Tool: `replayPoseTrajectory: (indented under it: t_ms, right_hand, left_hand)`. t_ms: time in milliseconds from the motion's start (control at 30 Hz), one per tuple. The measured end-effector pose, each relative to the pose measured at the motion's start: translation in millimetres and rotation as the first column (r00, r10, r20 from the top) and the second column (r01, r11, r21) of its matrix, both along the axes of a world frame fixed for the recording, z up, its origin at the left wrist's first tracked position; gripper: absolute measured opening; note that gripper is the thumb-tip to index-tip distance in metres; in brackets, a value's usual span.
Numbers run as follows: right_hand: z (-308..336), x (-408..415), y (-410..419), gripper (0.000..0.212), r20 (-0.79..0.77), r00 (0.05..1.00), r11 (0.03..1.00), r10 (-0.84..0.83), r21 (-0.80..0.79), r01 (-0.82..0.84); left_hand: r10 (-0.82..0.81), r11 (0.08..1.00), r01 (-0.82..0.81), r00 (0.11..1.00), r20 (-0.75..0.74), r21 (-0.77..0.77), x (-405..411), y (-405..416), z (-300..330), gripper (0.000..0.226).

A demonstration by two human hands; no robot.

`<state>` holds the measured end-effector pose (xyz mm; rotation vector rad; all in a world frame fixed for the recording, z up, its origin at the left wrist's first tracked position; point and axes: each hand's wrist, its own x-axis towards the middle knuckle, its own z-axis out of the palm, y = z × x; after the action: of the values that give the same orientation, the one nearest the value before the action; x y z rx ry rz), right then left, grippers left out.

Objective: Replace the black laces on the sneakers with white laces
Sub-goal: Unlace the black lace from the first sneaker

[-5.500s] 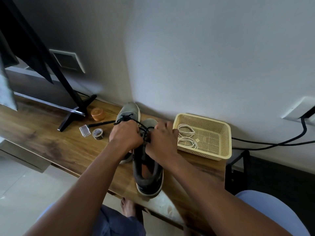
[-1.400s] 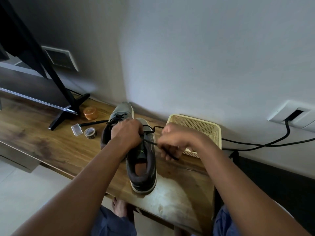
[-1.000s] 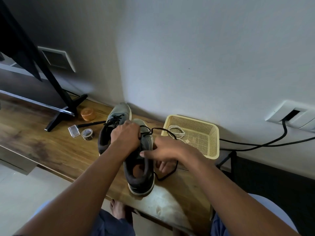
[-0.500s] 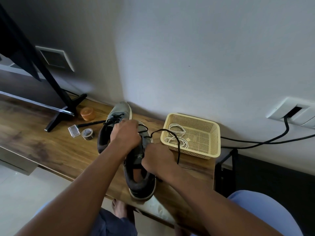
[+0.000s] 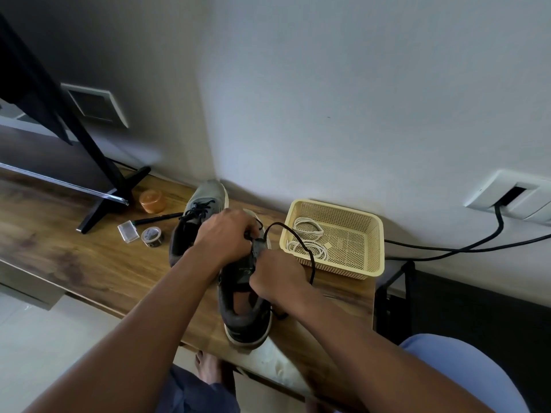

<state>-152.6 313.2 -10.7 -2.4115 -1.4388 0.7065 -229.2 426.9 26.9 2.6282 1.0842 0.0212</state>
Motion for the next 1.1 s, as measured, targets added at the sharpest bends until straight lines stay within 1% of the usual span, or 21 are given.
replayPoseTrajectory:
  t_ms: [33,100,233,367,433,500,567,667,767,833,933,1000,1100]
  right_hand:
    - [1,0,0,0.005,-0.001,1.000,1.000,-0.005,0.005,0.005]
    - [0,0,1,0.015,0.004,1.000,1.000,-0.011,0.014,0.011]
    - [-1,1,0,0.016,0.013,1.000,1.000,-0.020,0.008,0.020]
    - [0,0,-1,0.016,0.049,0.999,1.000,-0.003,0.011,0.002]
    - [1,-1,-1,0.016,0.063,0.998,1.000,0.011,0.016,-0.012]
    - [2,-1,-1,0.016,0.065,0.998,1.000,0.017,0.019,-0.018]
    - [3,-1,-2,0.012,0.064,0.998,1.000,0.012,0.017,-0.014]
    - [3,-1,-2,0.009,0.063,0.998,1.000,-0.001,0.012,0.000]
    - [2,-2,-1,0.016,0.068,0.998,1.000,-0.015,0.007,0.015]
    - [2,-4,-1,0.017,0.076,0.997,1.000,-0.019,0.003,0.019]
    - [1,-4,0,0.018,0.088,0.996,1.000,-0.017,-0.003,0.017]
    - [1,-4,0,0.019,0.098,0.995,1.000,-0.011,-0.003,0.011]
    - [1,-6,-1,0.019,0.115,0.993,1.000,0.020,0.008,-0.021]
  left_hand:
    - [0.010,1.000,-0.010,1.000,-0.003,0.007,1,0,-1,0.029]
    - [0.049,0.998,-0.049,0.999,0.007,0.044,1,2,-2,0.030]
    - [0.125,0.990,-0.129,0.991,0.055,0.065,-2,6,-6,0.013]
    - [0.170,0.981,-0.177,0.982,0.081,0.080,-7,14,-6,0.015]
    - [0.149,0.985,-0.156,0.984,0.093,0.070,-8,15,-3,0.015]
    - [0.088,0.994,-0.091,0.995,0.056,0.064,-5,10,-1,0.011]
    - [0.062,0.996,-0.061,0.998,-0.002,0.062,0,3,-2,0.014]
    - [0.126,0.988,-0.122,0.992,-0.028,0.096,1,1,-6,0.012]
    - [0.199,0.974,-0.195,0.980,-0.019,0.117,-2,2,-9,0.008]
    - [0.208,0.970,-0.204,0.978,-0.023,0.132,-2,1,-10,0.005]
    - [0.197,0.972,-0.190,0.980,-0.031,0.139,-1,0,-13,0.013]
    - [0.205,0.970,-0.203,0.979,0.001,0.133,-1,3,-13,0.013]
    - [0.274,0.953,-0.283,0.957,0.092,0.107,-2,7,-11,0.010]
